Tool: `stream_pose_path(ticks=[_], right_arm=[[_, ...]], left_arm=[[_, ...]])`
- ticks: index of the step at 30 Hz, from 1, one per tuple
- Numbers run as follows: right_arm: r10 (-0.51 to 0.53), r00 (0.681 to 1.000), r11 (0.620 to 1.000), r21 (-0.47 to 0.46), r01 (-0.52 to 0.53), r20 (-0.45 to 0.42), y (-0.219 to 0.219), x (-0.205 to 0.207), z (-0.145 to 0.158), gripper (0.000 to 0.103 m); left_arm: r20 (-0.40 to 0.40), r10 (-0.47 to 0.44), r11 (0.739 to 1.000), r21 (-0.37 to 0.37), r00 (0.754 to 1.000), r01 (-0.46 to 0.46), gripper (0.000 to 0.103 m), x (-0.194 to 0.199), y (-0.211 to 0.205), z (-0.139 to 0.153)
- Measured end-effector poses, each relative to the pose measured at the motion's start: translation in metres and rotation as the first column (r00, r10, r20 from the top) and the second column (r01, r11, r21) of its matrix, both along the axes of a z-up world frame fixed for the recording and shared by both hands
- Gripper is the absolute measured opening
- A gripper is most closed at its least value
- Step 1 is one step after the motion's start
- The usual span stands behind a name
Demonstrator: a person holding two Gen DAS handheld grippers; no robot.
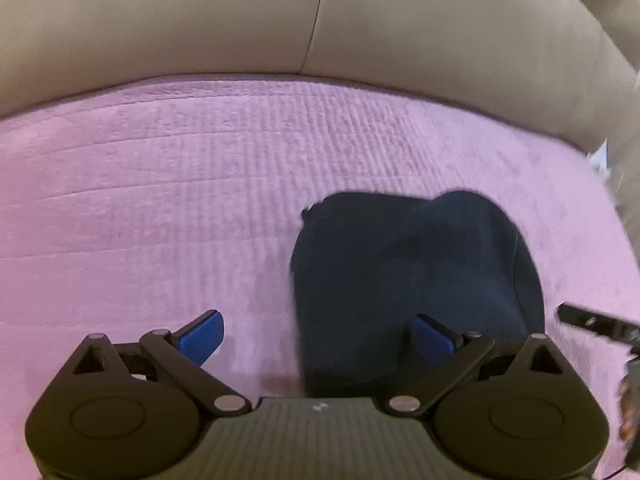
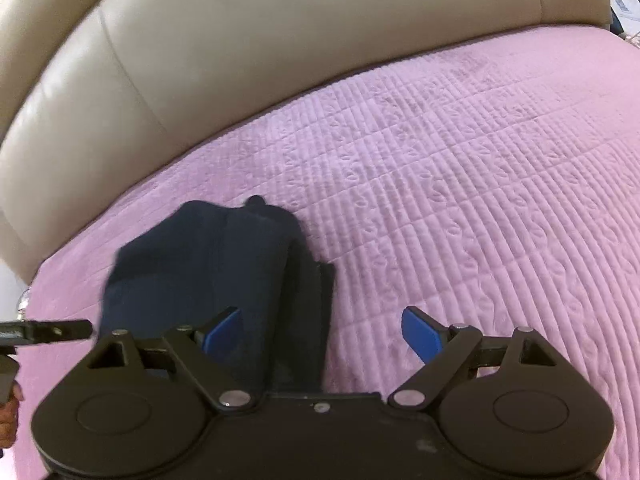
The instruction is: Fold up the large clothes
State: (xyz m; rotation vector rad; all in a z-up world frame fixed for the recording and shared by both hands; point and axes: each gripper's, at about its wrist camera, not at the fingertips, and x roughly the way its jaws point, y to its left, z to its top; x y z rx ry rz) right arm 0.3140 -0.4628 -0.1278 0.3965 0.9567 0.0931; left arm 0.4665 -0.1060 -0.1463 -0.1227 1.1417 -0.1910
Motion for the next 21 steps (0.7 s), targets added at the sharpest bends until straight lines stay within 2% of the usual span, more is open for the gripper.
stream_pose_path(ticks=[2, 6, 10, 12, 15, 18, 21], right_arm=[[0.029, 1.0, 1.0, 0.011, -0.029, -0.001, 0.007, -0.005, 0.008, 0.102], [0.114, 0.993, 0.993, -0.028, -0.114, -0.009, 0.031, -0.017, 0.023, 0.102], [0.22, 0.975, 0.967, -0.126, -0.222, -0.03, 0.063, -0.03, 0.023, 0.102], [0.266, 0.962, 0.948, -0.166, -0.272, -0.053, 0.075, -0.034, 0.014, 0.102], [0.286, 0.952, 0.946, -0.127, -0.298, -0.106, 0.08, -0.034, -0.006, 0.102], [0.299, 0.942, 0.933, -0.16, -0.322, -0.154, 0.08, -0.034, -0.031, 0.102], [0.28, 0.941, 0.944, -0.124, -0.306, -0.192, 0.064, -0.036, -0.052, 0.102]], left_arm=[[-0.022, -0.012, 1.0, 0.004, 1.0, 0.012, 0.101, -0.01, 0.001, 0.005], [-0.015, -0.038, 0.999, 0.008, 0.999, 0.038, 0.101, -0.035, -0.007, 0.015], [-0.016, -0.089, 0.996, -0.017, 0.996, 0.089, 0.101, -0.059, -0.019, 0.015], [-0.019, -0.094, 0.996, -0.014, 0.995, 0.093, 0.101, -0.072, -0.023, 0.012], [-0.044, -0.131, 0.991, -0.023, 0.99, 0.13, 0.101, -0.084, -0.028, -0.002], [-0.052, -0.146, 0.989, -0.015, 0.988, 0.146, 0.103, -0.094, -0.029, -0.018], [-0.062, -0.141, 0.988, -0.074, 0.988, 0.136, 0.103, -0.104, -0.017, -0.035]])
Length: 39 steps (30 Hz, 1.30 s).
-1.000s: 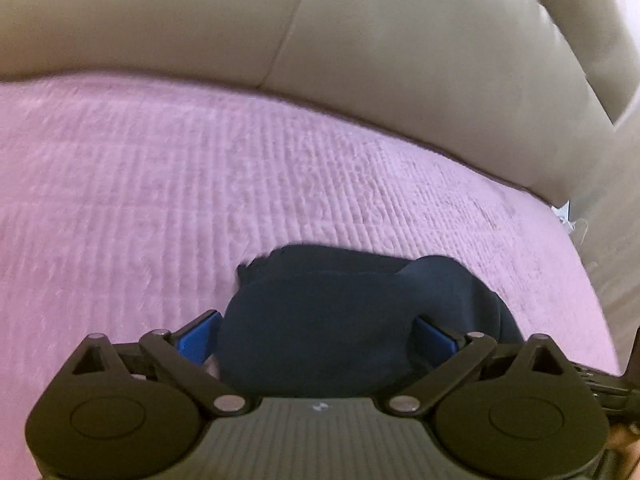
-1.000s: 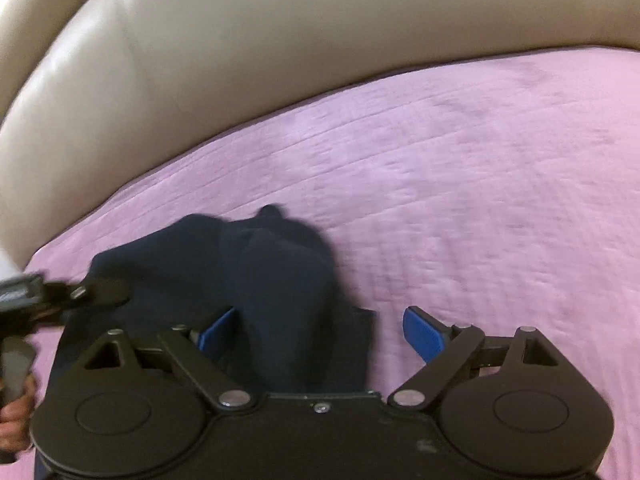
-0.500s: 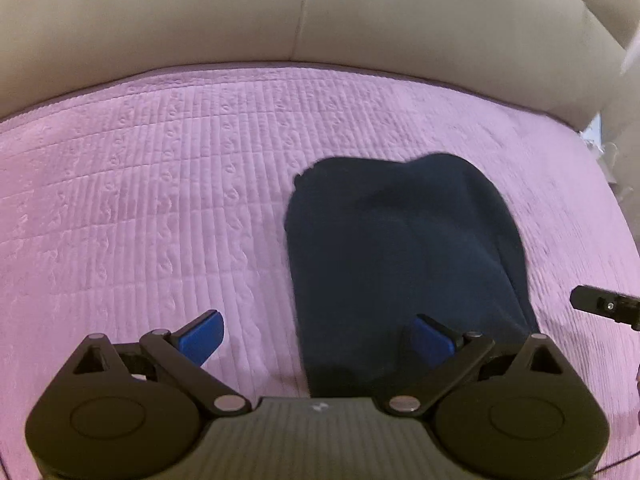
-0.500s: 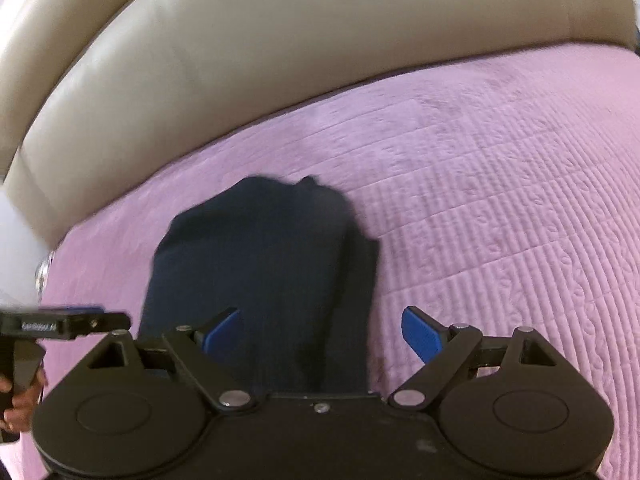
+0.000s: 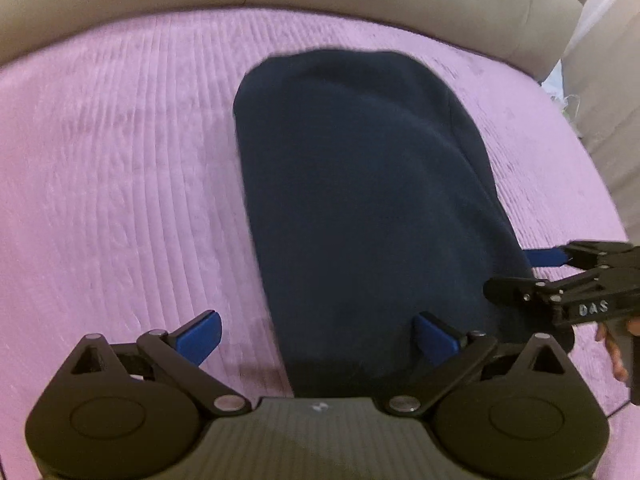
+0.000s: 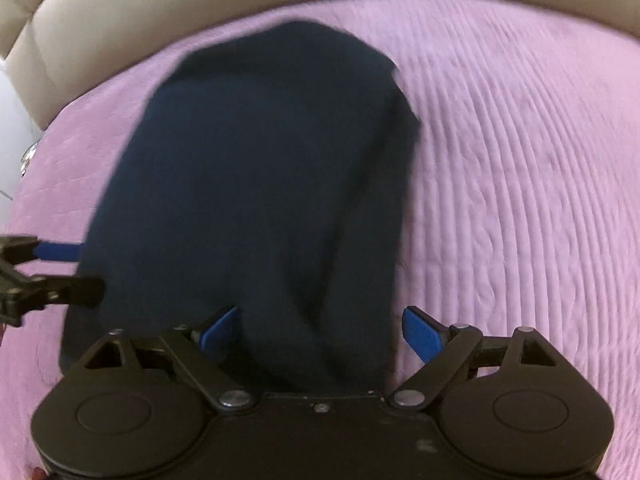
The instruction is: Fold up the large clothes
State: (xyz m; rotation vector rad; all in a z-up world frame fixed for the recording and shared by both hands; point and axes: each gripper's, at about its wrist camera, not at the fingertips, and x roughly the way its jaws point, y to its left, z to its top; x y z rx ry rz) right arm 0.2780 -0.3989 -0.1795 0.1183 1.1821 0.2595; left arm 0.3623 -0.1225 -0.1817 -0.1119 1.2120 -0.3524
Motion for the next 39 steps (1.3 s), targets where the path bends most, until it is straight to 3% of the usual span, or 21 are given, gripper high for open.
stream_pose_path(ticks=[5, 8, 10, 14, 16, 22, 29, 31, 33, 34, 39], right_arm=[[-0.041, 0.998, 0.997, 0.067, 0.044, -0.042, -0.028, -0.011, -0.004, 0.102], [-0.031, 0.999, 0.982, 0.189, 0.026, 0.023, -0.035, -0.006, 0.009, 0.102], [-0.065, 0.997, 0.978, 0.2, 0.055, 0.043, -0.037, 0.006, 0.011, 0.102], [-0.096, 0.994, 0.967, 0.233, 0.103, -0.042, -0.033, 0.034, -0.003, 0.102], [-0.089, 0.994, 0.966, 0.236, 0.101, -0.062, -0.027, 0.047, -0.012, 0.102], [0.011, 0.997, 0.967, 0.253, 0.008, -0.072, -0.007, 0.077, -0.029, 0.103], [0.069, 0.995, 0.95, 0.309, -0.045, -0.069, -0.009, 0.086, -0.029, 0.103], [0.036, 0.998, 0.95, 0.312, -0.017, -0.056, -0.006, 0.083, -0.028, 0.094], [0.022, 0.999, 0.942, 0.337, -0.005, -0.048, -0.004, 0.079, -0.025, 0.065], [0.011, 0.999, 0.933, 0.359, 0.008, -0.05, -0.002, 0.078, -0.024, 0.059], [-0.049, 0.999, 0.922, 0.383, 0.053, -0.02, -0.004, 0.064, -0.015, 0.048]], left_arm=[[-0.025, -0.02, 0.998, -0.062, 0.999, 0.018, 0.103, -0.016, 0.018, -0.012], [-0.007, -0.004, 0.992, -0.124, 1.0, 0.003, 0.102, -0.009, 0.023, -0.004], [0.013, 0.047, 0.98, -0.195, 0.999, -0.044, 0.102, 0.006, 0.028, -0.002], [-0.083, 0.056, 0.96, -0.27, 0.995, -0.077, 0.102, 0.038, 0.021, -0.011], [-0.114, 0.073, 0.957, -0.272, 0.991, -0.102, 0.102, 0.051, 0.019, -0.018], [-0.224, 0.093, 0.925, -0.341, 0.97, -0.167, 0.103, 0.084, 0.014, -0.051], [-0.141, 0.051, 0.931, -0.351, 0.989, -0.099, 0.101, 0.097, -0.001, -0.061], [-0.116, 0.045, 0.933, -0.35, 0.992, -0.084, 0.094, 0.097, -0.003, -0.06], [-0.106, 0.053, 0.933, -0.349, 0.993, -0.087, 0.09, 0.093, -0.002, -0.059], [-0.104, 0.06, 0.933, -0.347, 0.993, -0.093, 0.088, 0.092, -0.001, -0.058], [-0.064, 0.049, 0.941, -0.331, 0.997, -0.068, 0.076, 0.084, -0.002, -0.042]])
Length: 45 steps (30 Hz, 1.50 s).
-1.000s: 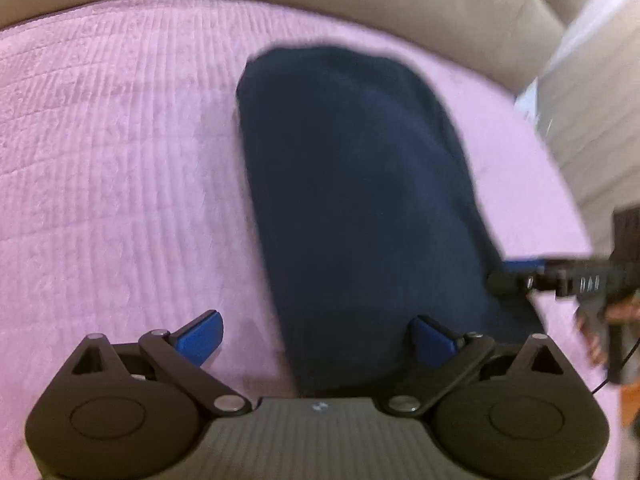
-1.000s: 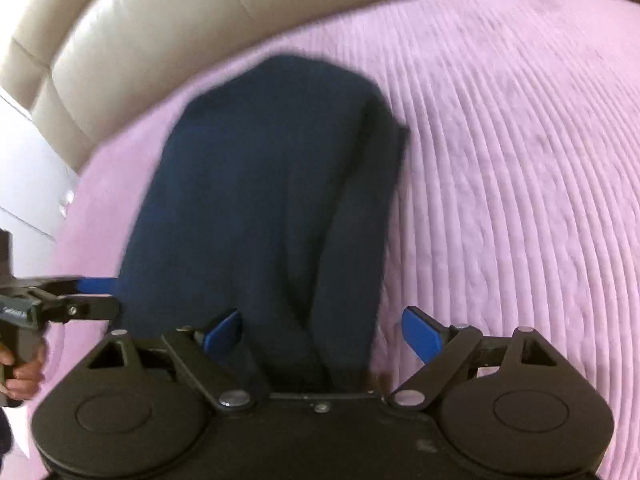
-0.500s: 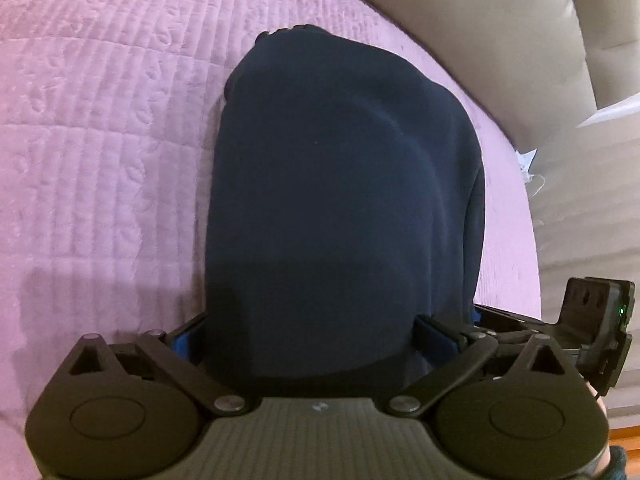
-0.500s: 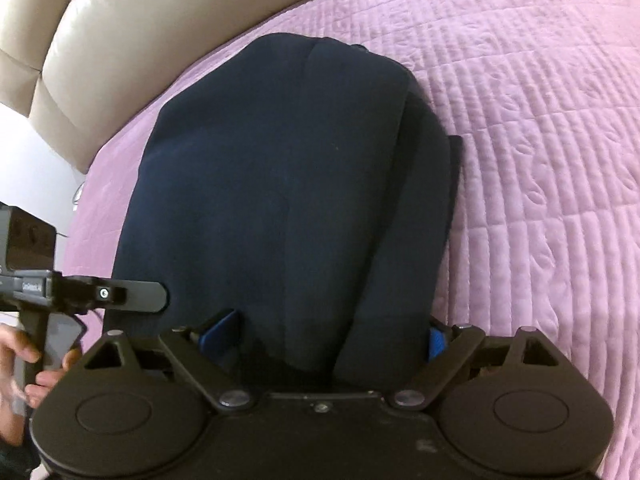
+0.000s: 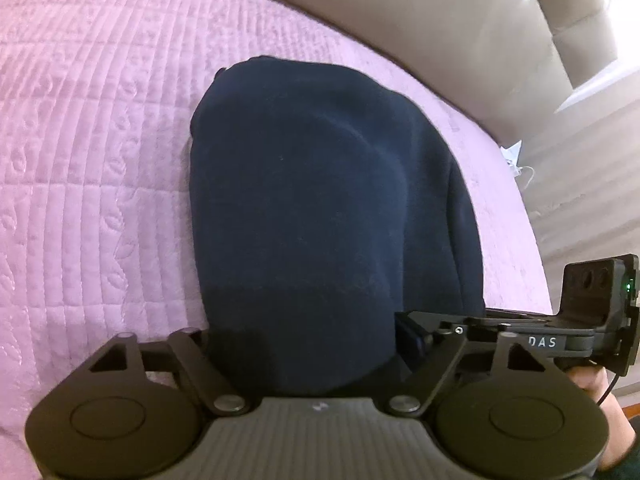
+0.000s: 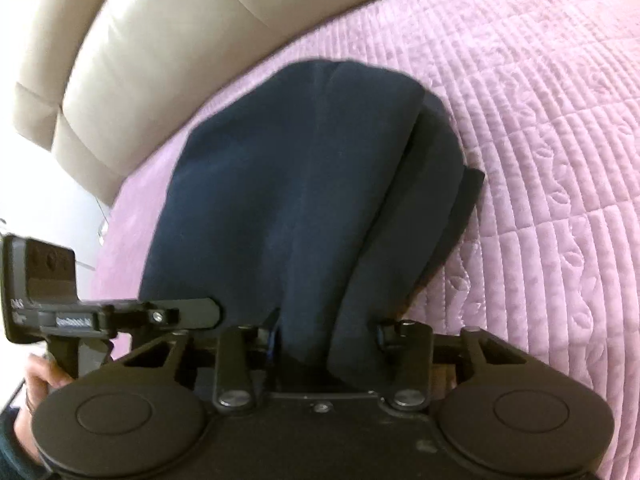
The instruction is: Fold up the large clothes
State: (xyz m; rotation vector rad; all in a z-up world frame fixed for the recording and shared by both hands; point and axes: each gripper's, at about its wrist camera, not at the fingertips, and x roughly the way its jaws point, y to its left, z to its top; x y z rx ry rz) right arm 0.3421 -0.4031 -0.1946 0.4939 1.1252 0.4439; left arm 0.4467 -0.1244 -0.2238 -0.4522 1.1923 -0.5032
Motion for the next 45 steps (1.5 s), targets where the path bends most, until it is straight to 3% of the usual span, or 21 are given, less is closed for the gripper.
stream_pose_path(ticks=[4, 12, 21, 26, 30, 34, 38, 41, 42, 43, 44, 45], right_arm=[[-0.006, 0.999, 0.999, 0.035, 0.005, 0.042, 0.004, -0.011, 0.028, 0.044], [0.024, 0.99, 0.999, 0.037, -0.029, 0.137, 0.041, -0.052, 0.098, 0.041], [0.083, 0.963, 0.996, 0.004, -0.087, 0.256, 0.105, -0.149, 0.185, 0.041], [0.148, 0.948, 0.989, -0.012, -0.151, 0.281, 0.143, -0.203, 0.2, 0.04], [0.169, 0.948, 0.985, -0.02, -0.17, 0.268, 0.165, -0.233, 0.184, 0.04], [0.155, 0.963, 0.987, 0.002, -0.159, 0.219, 0.167, -0.241, 0.15, 0.04], [0.1, 0.985, 0.994, 0.034, -0.105, 0.139, 0.159, -0.24, 0.102, 0.04], [0.085, 0.993, 0.996, -0.03, -0.083, 0.082, 0.151, -0.227, 0.051, 0.041], [0.09, 0.994, 0.993, -0.082, -0.084, 0.065, 0.15, -0.221, 0.032, 0.046], [0.113, 0.992, 0.98, -0.17, -0.103, 0.05, 0.147, -0.215, 0.01, 0.062], [0.14, 0.987, 0.972, -0.199, -0.123, 0.075, 0.142, -0.214, -0.003, 0.089], [0.142, 0.984, 0.975, -0.186, -0.12, 0.11, 0.133, -0.214, -0.012, 0.09]], left_arm=[[0.0, -0.004, 1.0, -0.027, 1.0, 0.004, 0.068, -0.004, 0.004, 0.019], [0.071, -0.024, 0.999, -0.019, 0.997, 0.026, 0.067, -0.042, 0.029, 0.088], [0.184, -0.003, 0.998, -0.055, 0.983, 0.014, 0.066, -0.138, 0.09, 0.181], [0.209, 0.033, 0.997, -0.073, 0.977, -0.018, 0.067, -0.204, 0.128, 0.207], [0.205, 0.057, 0.996, -0.078, 0.977, -0.042, 0.067, -0.246, 0.149, 0.196], [0.16, 0.072, 0.994, -0.088, 0.985, -0.058, 0.069, -0.265, 0.16, 0.164], [0.089, 0.062, 0.992, -0.113, 0.994, -0.051, 0.069, -0.262, 0.171, 0.111], [0.036, 0.041, 0.994, -0.1, 0.998, -0.037, 0.069, -0.251, 0.174, 0.062], [0.013, 0.034, 0.996, -0.082, 0.999, -0.033, 0.071, -0.247, 0.175, 0.045], [-0.014, 0.036, 0.997, -0.064, 0.999, -0.037, 0.074, -0.244, 0.177, 0.03], [-0.048, 0.054, 0.998, -0.023, 0.997, -0.055, 0.078, -0.245, 0.181, 0.016], [-0.051, 0.055, 0.998, -0.023, 0.997, -0.056, 0.089, -0.249, 0.186, 0.008]])
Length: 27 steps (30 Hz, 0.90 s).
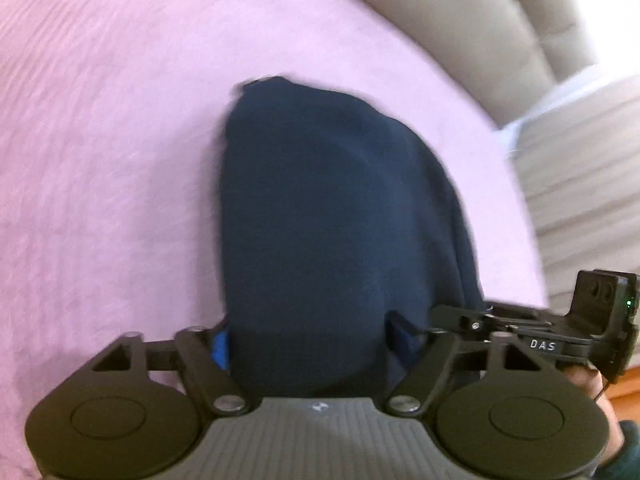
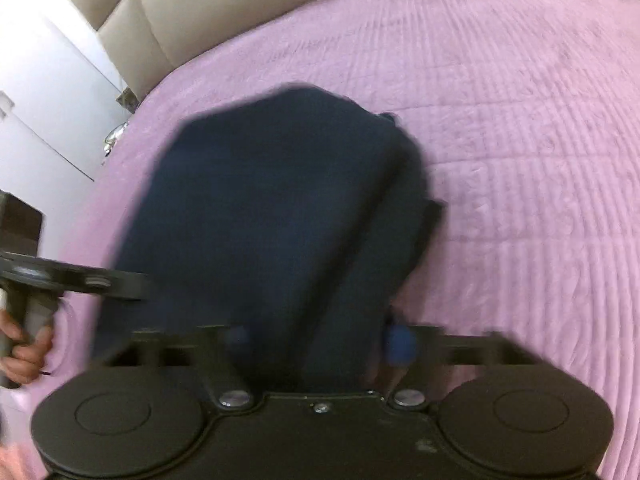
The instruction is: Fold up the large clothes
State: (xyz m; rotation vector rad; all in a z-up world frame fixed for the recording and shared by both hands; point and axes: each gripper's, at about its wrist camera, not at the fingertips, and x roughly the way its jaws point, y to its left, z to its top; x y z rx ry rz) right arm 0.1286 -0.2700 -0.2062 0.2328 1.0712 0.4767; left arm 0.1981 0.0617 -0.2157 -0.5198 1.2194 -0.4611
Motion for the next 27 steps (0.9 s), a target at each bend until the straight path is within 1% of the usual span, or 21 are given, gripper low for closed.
stream_pose_path(ticks=[1, 2, 3, 5, 6, 7, 9, 11, 12, 13, 15, 16, 17, 20, 21, 22, 25, 27], right_arm=[[-0.01, 1.0, 0.999, 0.036, 0.01, -0.019, -0.007, 0.001, -0.003, 0.09], [-0.036, 0.998, 0.998, 0.058, 0.039, -0.046, -0.012, -0.001, -0.003, 0.09], [-0.049, 0.997, 0.998, 0.037, 0.051, -0.053, -0.011, -0.002, 0.003, 0.089], [-0.066, 0.998, 0.996, -0.064, 0.066, 0.001, 0.003, -0.008, 0.03, 0.089], [-0.064, 0.997, 0.994, -0.084, 0.067, 0.036, 0.008, -0.017, 0.044, 0.089], [-0.042, 0.997, 0.996, -0.071, 0.046, 0.06, 0.014, -0.028, 0.056, 0.088], [-0.003, 0.998, 0.998, -0.057, 0.007, 0.063, 0.024, -0.047, 0.065, 0.088], [0.019, 0.999, 0.989, -0.147, -0.015, 0.029, 0.039, -0.061, 0.052, 0.088], [0.018, 1.0, 0.979, -0.204, -0.013, 0.024, 0.043, -0.066, 0.04, 0.089], [0.005, 1.0, 0.975, -0.224, 0.001, 0.026, 0.042, -0.07, 0.027, 0.089], [-0.059, 0.998, 0.988, -0.143, 0.059, 0.007, 0.026, -0.072, 0.013, 0.098], [-0.086, 0.996, 0.99, -0.113, 0.085, -0.007, 0.018, -0.073, 0.008, 0.098], [-0.086, 0.996, 0.989, -0.117, 0.085, -0.002, 0.016, -0.07, 0.006, 0.098], [-0.082, 0.996, 0.98, -0.18, 0.085, 0.024, 0.017, -0.076, 0.012, 0.099], [-0.085, 0.996, 0.979, -0.183, 0.088, 0.023, 0.016, -0.077, 0.013, 0.1], [-0.097, 0.995, 0.978, -0.181, 0.098, 0.019, 0.014, -0.077, 0.012, 0.101], [-0.121, 0.992, 0.974, -0.189, 0.122, 0.018, 0.012, -0.091, 0.015, 0.102], [-0.135, 0.991, 0.969, -0.207, 0.137, 0.024, 0.012, -0.09, 0.017, 0.102]], left_arm=[[0.015, -0.002, 1.0, -0.024, 1.0, 0.002, 0.092, -0.007, 0.008, -0.002], [0.02, -0.01, 1.0, -0.014, 1.0, 0.01, 0.094, -0.013, 0.012, 0.0], [0.03, -0.023, 1.0, 0.018, 0.999, 0.023, 0.096, -0.02, 0.014, 0.005], [0.031, -0.046, 0.997, 0.059, 0.998, 0.044, 0.099, -0.033, 0.015, 0.013], [0.02, -0.069, 0.996, 0.066, 0.997, 0.068, 0.099, -0.039, 0.014, 0.014], [0.012, -0.091, 0.993, 0.071, 0.996, 0.09, 0.1, -0.043, 0.011, 0.014], [0.012, -0.117, 0.99, 0.086, 0.993, 0.116, 0.102, -0.055, 0.004, 0.015], [0.003, -0.144, 0.984, 0.102, 0.99, 0.143, 0.103, -0.066, -0.003, 0.012], [-0.003, -0.14, 0.985, 0.102, 0.99, 0.139, 0.103, -0.07, -0.003, 0.01], [-0.012, -0.136, 0.985, 0.103, 0.991, 0.137, 0.103, -0.075, -0.003, 0.008], [0.0, -0.123, 0.982, 0.148, 0.992, 0.122, 0.103, -0.088, -0.003, 0.006], [0.012, -0.119, 0.98, 0.165, 0.993, 0.115, 0.103, -0.093, -0.003, 0.006], [0.019, -0.112, 0.979, 0.175, 0.994, 0.107, 0.103, -0.096, -0.002, 0.006], [0.03, -0.1, 0.973, 0.213, 0.995, 0.091, 0.103, -0.107, -0.005, 0.01], [0.038, -0.101, 0.969, 0.23, 0.994, 0.09, 0.103, -0.11, -0.007, 0.012], [0.039, -0.096, 0.967, 0.242, 0.995, 0.084, 0.103, -0.109, -0.021, 0.016], [0.033, -0.083, 0.963, 0.261, 0.996, 0.072, 0.103, -0.114, -0.024, 0.021], [0.028, -0.068, 0.959, 0.276, 0.997, 0.057, 0.103, -0.116, -0.024, 0.027]])
